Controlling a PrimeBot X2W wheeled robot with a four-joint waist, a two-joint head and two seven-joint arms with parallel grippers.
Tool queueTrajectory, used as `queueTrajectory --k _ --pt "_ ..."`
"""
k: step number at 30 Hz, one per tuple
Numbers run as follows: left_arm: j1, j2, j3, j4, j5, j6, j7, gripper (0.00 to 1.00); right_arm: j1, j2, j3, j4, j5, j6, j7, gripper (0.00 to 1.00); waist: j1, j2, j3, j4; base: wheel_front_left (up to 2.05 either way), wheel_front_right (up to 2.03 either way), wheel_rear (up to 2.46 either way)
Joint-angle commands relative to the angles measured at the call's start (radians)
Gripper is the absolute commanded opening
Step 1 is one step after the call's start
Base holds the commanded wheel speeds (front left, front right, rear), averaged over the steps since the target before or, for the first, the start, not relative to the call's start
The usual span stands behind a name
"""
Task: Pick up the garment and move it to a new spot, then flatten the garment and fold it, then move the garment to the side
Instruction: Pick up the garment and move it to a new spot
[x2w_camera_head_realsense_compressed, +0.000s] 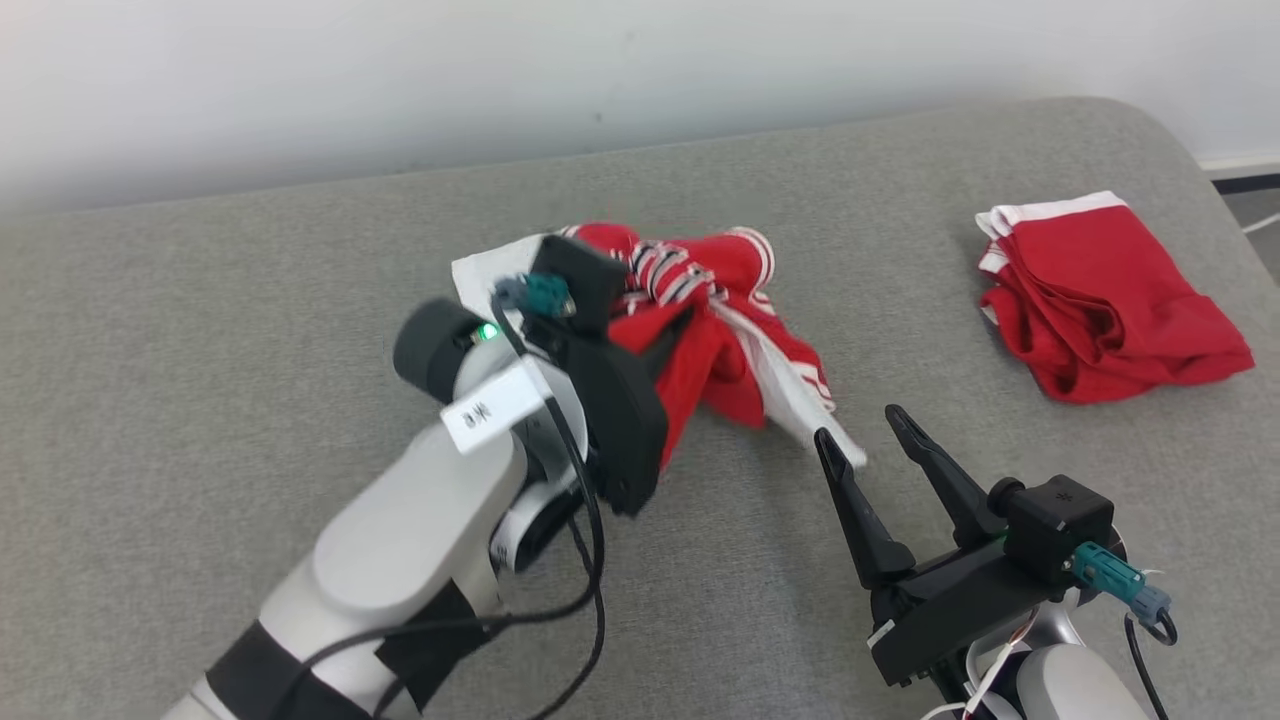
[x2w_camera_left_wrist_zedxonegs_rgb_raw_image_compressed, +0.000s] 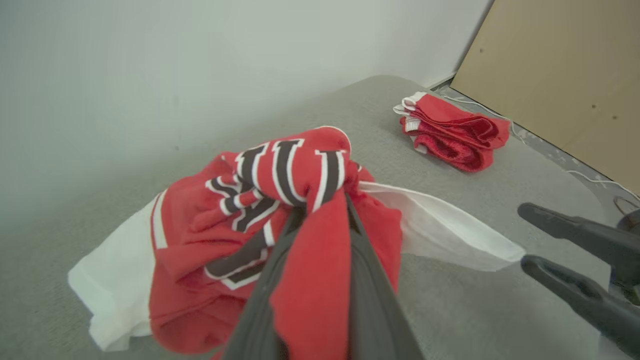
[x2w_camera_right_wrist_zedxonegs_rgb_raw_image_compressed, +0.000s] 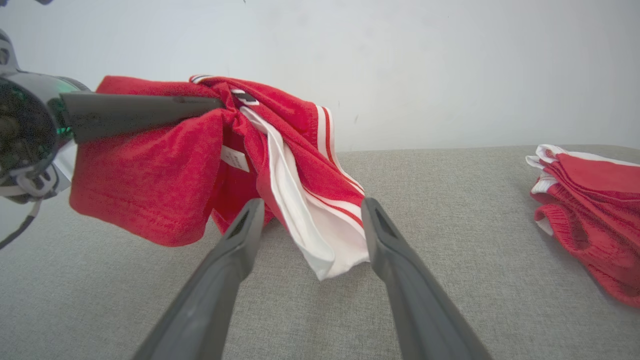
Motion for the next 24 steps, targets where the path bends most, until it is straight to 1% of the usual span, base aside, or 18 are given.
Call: queueTrajectory --k 1,3,6,7,8,14,19,24 --pt "0.017 0.005 -0.009 0.006 0.009 -0.005 -0.003 0.00 -0.008 0.000 0.000 0.002 0.003 -0.002 -0.005 1.00 0.0000 0.0001 0.005 -0.017 0.00 0.00 0.00" --pt "0.039 0.006 -0.030 0.020 0.012 -0.011 0.001 0.00 -0.008 0.000 0.001 0.005 0.002 -0.002 -0.007 1.00 0.0000 0.0001 0.003 -0.019 0.00 0.00 0.00" --pt "0.075 0.007 -0.045 0.036 0.003 -0.009 0.004 0.00 -0.002 0.000 0.002 0.009 0.003 -0.002 -0.010 1.00 0.0000 0.0001 0.000 -0.018 0.00 0.00 0.00" --pt "0.087 0.007 -0.050 0.039 -0.003 -0.014 0.009 0.47 0.000 0.000 0.004 0.010 0.003 -0.002 -0.009 1.00 0.0000 0.0001 -0.002 -0.016 0.00 0.00 0.00" --pt "0.099 0.006 -0.052 0.041 -0.009 -0.012 0.011 1.00 0.003 0.000 0.002 0.011 0.002 -0.002 -0.009 1.00 0.0000 0.0001 -0.003 -0.013 0.00 0.00 0.00" --pt "0.152 0.023 -0.043 0.022 -0.043 -0.006 0.019 1.00 0.012 0.000 0.001 0.012 -0.005 -0.002 -0.002 1.00 0.0000 0.0001 -0.017 0.013 0.00 0.00 0.00" --pt "0.183 0.065 -0.019 -0.035 -0.063 0.026 0.032 1.00 0.022 -0.001 -0.001 0.009 -0.009 -0.002 0.002 1.00 0.0000 0.0001 -0.034 0.042 0.00 0.00 0.00" --pt "0.229 0.121 0.004 -0.140 -0.089 0.064 0.064 1.00 0.035 -0.001 -0.007 0.004 -0.010 -0.002 0.011 1.00 0.0000 0.0001 -0.048 0.071 0.00 0.00 0.00"
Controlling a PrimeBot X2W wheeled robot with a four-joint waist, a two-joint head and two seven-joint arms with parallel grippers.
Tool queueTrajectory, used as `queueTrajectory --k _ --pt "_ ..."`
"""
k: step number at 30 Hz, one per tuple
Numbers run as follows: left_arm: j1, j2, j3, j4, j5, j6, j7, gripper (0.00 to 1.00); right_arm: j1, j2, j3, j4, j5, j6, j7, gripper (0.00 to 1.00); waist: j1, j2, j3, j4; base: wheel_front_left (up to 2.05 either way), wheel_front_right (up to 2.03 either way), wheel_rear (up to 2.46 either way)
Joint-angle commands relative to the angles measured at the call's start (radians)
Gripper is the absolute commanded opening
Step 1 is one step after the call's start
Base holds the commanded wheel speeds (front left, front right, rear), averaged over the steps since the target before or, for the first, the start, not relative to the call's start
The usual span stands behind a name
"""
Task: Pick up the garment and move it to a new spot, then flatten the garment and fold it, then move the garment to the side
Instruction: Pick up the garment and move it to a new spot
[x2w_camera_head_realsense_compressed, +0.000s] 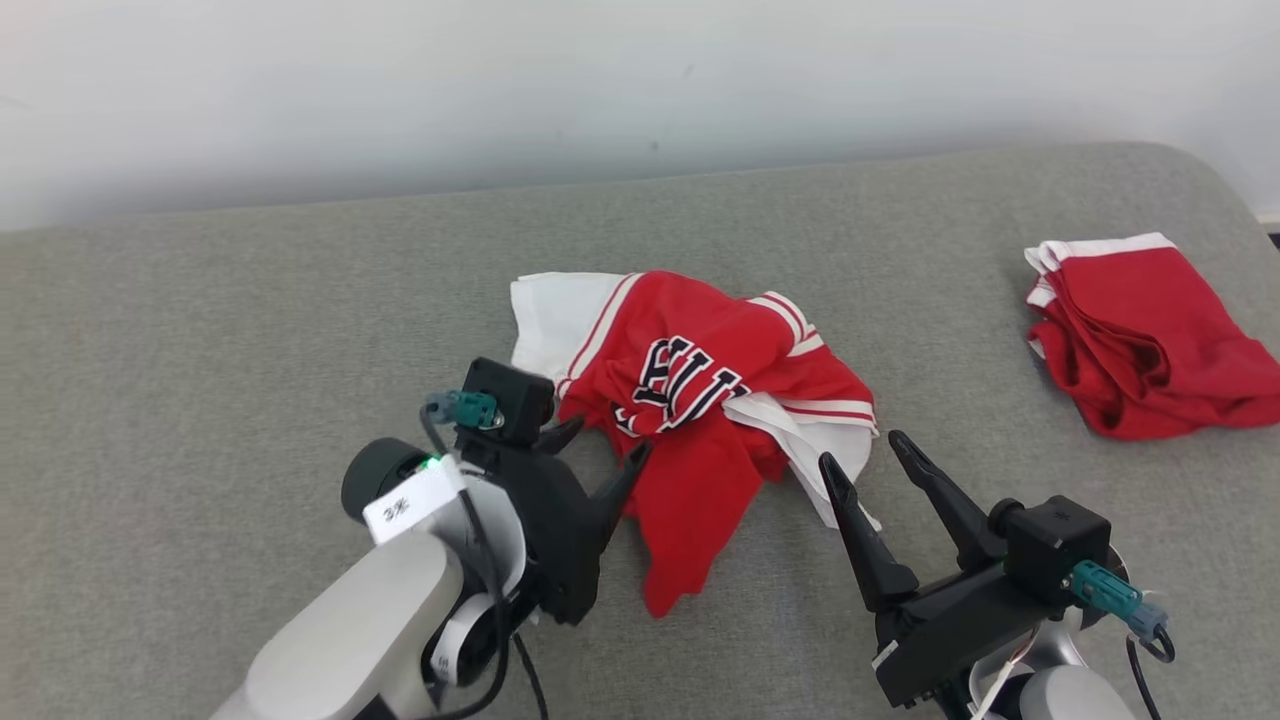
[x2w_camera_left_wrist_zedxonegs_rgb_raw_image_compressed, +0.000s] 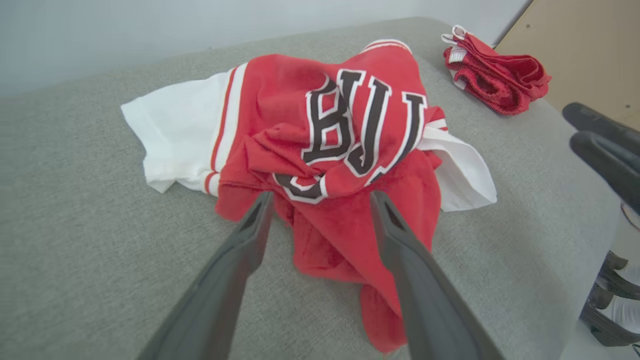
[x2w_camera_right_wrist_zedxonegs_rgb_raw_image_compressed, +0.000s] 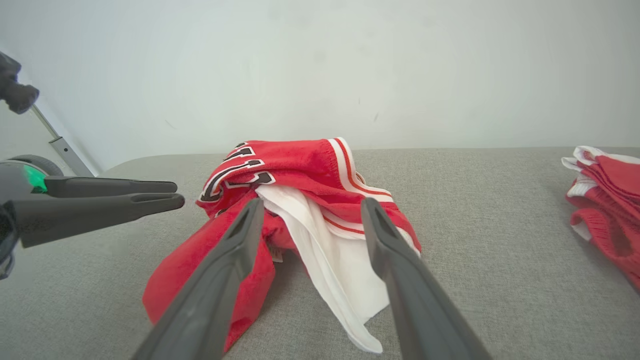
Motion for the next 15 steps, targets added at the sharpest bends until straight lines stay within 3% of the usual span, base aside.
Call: queueTrajectory --k 1,6,15 --pt "0.029 0.018 0.005 -0.032 -0.018 0.009 0.013 1.00 0.007 -0.001 -0.005 -0.005 -0.006 -0.002 0.003 1.00 0.0001 0.0000 -0.010 0.020 0.00 0.00 0.00" --pt "0.114 0.070 0.005 -0.154 -0.048 0.041 0.050 1.00 0.016 -0.001 -0.008 -0.012 -0.005 -0.002 0.007 1.00 0.0001 0.0000 -0.011 0.043 0.00 0.00 0.00" --pt "0.186 0.063 -0.016 -0.194 -0.073 0.045 0.036 1.00 0.005 -0.001 -0.009 -0.018 -0.007 -0.002 0.011 1.00 0.0001 0.0000 -0.002 0.045 0.00 0.00 0.00"
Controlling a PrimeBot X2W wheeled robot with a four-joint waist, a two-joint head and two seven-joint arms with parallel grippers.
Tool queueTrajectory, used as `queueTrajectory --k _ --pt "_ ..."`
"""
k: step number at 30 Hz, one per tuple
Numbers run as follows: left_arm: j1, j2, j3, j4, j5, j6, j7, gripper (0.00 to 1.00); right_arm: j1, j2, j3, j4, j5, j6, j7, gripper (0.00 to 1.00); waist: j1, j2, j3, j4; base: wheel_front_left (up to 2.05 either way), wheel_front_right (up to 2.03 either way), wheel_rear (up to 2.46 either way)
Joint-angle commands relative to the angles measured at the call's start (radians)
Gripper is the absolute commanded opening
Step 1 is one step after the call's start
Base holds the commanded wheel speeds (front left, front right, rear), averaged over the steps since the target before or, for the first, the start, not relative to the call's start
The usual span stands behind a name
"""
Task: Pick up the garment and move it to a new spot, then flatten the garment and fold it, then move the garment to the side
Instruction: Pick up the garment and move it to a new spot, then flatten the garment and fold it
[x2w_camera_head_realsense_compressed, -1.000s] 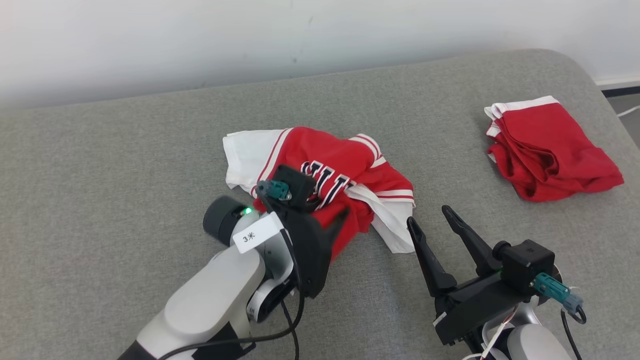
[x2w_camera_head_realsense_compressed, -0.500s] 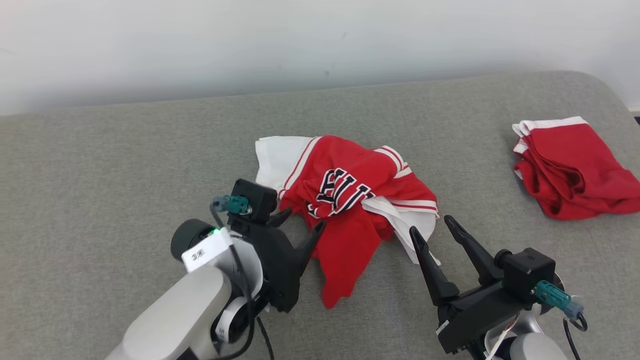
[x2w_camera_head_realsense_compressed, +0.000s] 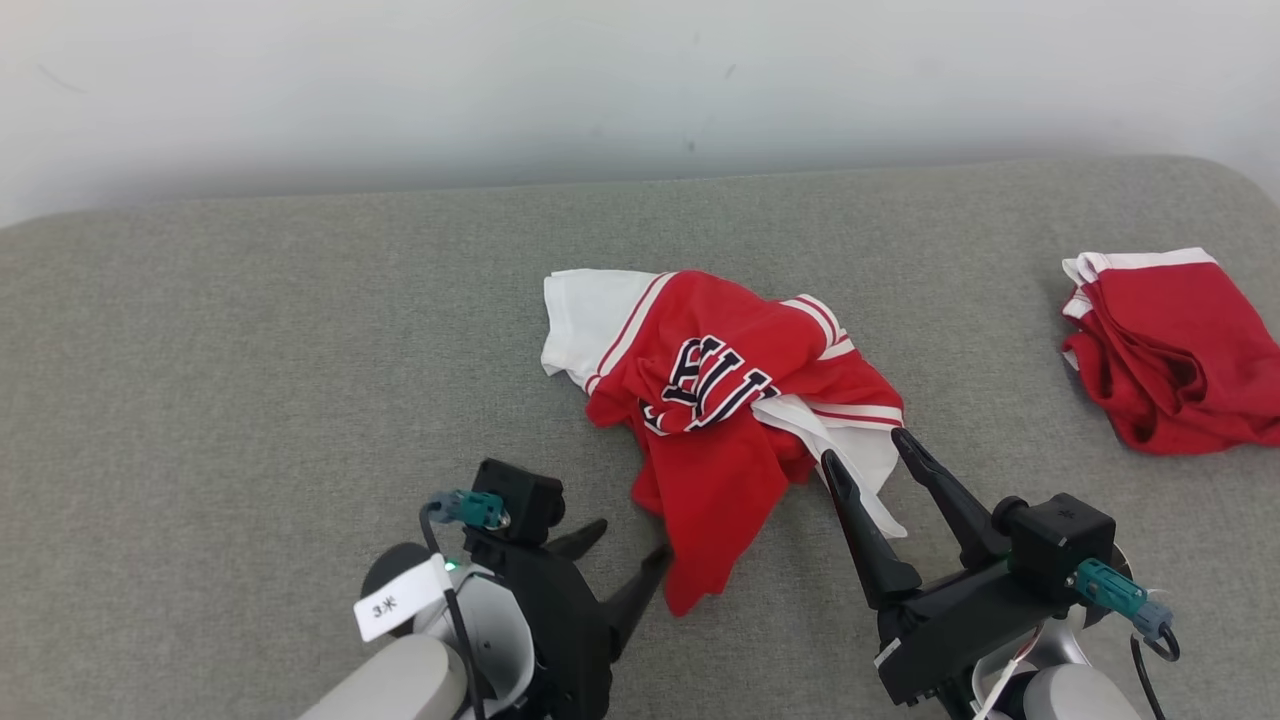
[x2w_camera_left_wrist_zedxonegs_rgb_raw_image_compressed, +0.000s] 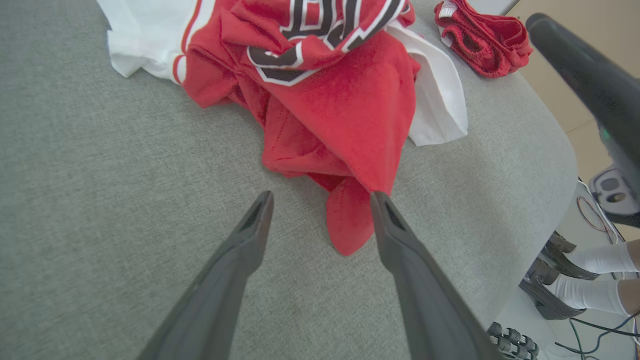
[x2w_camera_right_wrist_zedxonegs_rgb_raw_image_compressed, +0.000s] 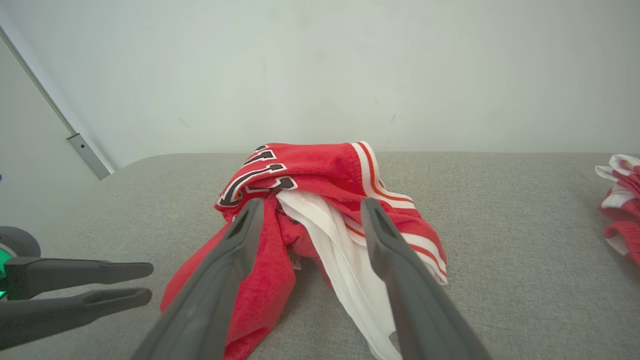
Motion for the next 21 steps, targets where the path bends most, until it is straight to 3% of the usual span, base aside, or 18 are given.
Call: queueTrajectory --k 1,13,15,21 --pt "0.010 -0.001 -0.002 0.003 -0.009 -0.004 -0.006 1.00 -0.004 -0.001 -0.003 -0.002 -0.006 -0.002 0.000 1.00 0.0000 0.0000 0.003 -0.004 0.00 0.00 0.00" --pt "-0.001 -0.037 -0.012 0.070 -0.010 -0.001 -0.030 1.00 -0.020 -0.001 -0.007 -0.009 -0.010 -0.002 -0.004 1.00 0.0000 0.0000 0.038 -0.063 0.00 0.00 0.00" --pt "-0.005 -0.033 -0.012 0.078 -0.016 0.001 -0.019 0.00 -0.020 -0.001 -0.007 -0.009 -0.009 -0.002 -0.006 1.00 0.0000 0.0000 0.043 -0.070 0.00 0.00 0.00" --pt "-0.013 -0.001 0.006 0.069 -0.015 0.025 0.005 0.00 -0.020 -0.001 -0.010 -0.005 -0.004 -0.002 -0.014 1.00 0.0000 0.0000 0.051 -0.075 0.00 0.00 0.00"
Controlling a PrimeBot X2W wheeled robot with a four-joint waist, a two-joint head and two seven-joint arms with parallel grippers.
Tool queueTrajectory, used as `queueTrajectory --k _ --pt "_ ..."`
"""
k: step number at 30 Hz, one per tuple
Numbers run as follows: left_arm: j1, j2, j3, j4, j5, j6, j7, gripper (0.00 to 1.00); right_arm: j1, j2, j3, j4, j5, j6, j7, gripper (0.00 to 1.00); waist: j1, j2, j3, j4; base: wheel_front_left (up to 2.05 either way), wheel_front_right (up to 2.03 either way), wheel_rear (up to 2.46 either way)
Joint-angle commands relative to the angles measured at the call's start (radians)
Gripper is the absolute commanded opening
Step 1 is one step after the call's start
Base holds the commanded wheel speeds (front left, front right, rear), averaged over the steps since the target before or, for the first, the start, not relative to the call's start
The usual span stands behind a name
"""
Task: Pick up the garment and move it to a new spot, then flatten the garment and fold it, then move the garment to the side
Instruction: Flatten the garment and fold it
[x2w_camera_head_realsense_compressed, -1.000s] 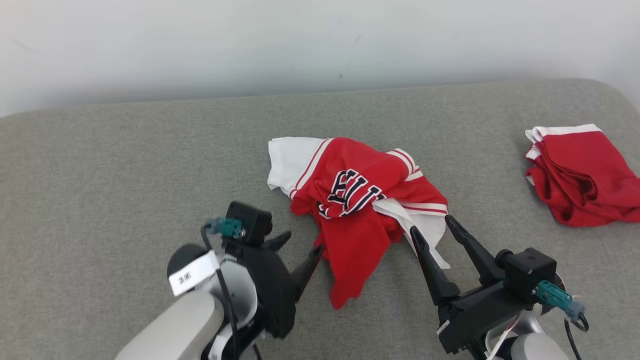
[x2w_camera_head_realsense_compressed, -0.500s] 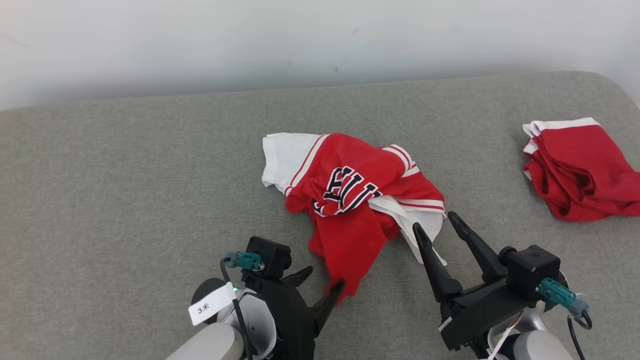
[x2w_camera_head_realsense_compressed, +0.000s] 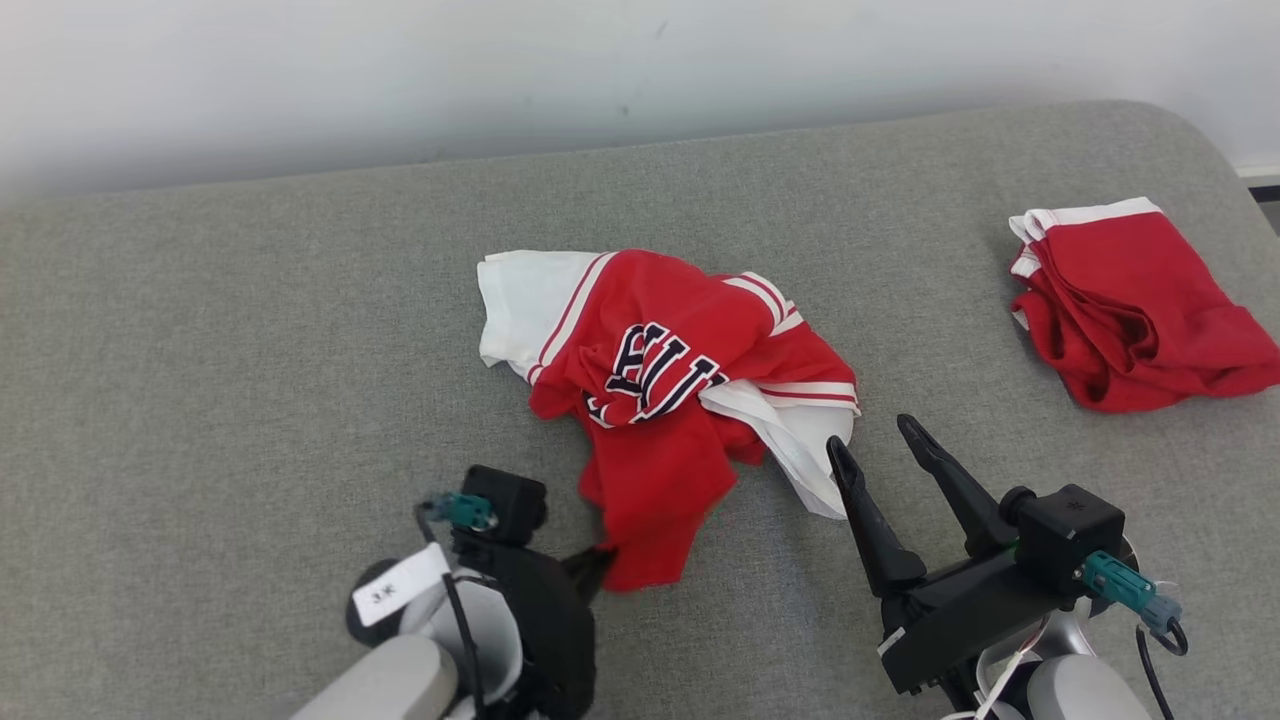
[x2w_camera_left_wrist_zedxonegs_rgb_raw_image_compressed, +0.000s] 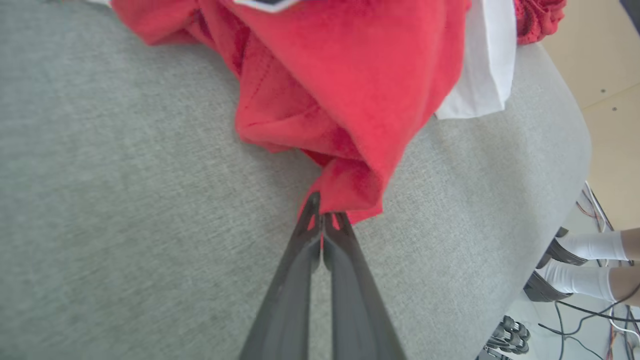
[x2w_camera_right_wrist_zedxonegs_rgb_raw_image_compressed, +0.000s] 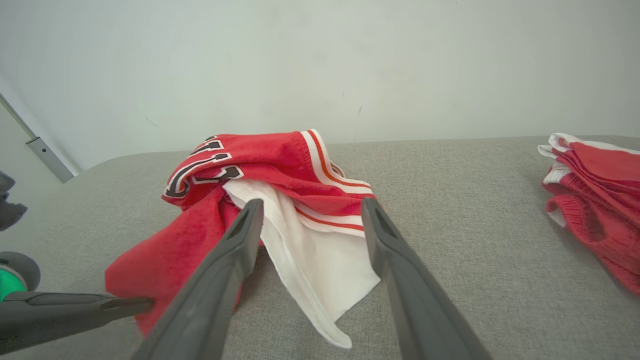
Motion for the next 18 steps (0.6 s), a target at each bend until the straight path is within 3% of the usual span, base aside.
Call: queueTrajectory --k 1,12,18 --pt "-0.020 0.026 0.019 -0.009 0.012 0.024 -0.001 0.00 -0.006 -0.001 -0.005 0.001 0.000 -0.002 -0.007 1.00 -0.0001 -0.0001 0.001 0.001 0.00 0.00 0.00" --pt "-0.070 0.176 0.136 -0.162 0.068 0.179 0.013 0.00 -0.007 -0.001 -0.007 0.013 0.007 -0.002 -0.014 1.00 -0.0001 -0.0001 -0.004 0.030 0.00 0.00 0.00" --pt "-0.123 0.215 0.191 -0.258 0.110 0.234 -0.019 0.00 -0.009 -0.001 -0.004 0.015 0.007 -0.002 -0.013 1.00 -0.0001 -0.0001 -0.009 0.041 0.00 0.00 0.00"
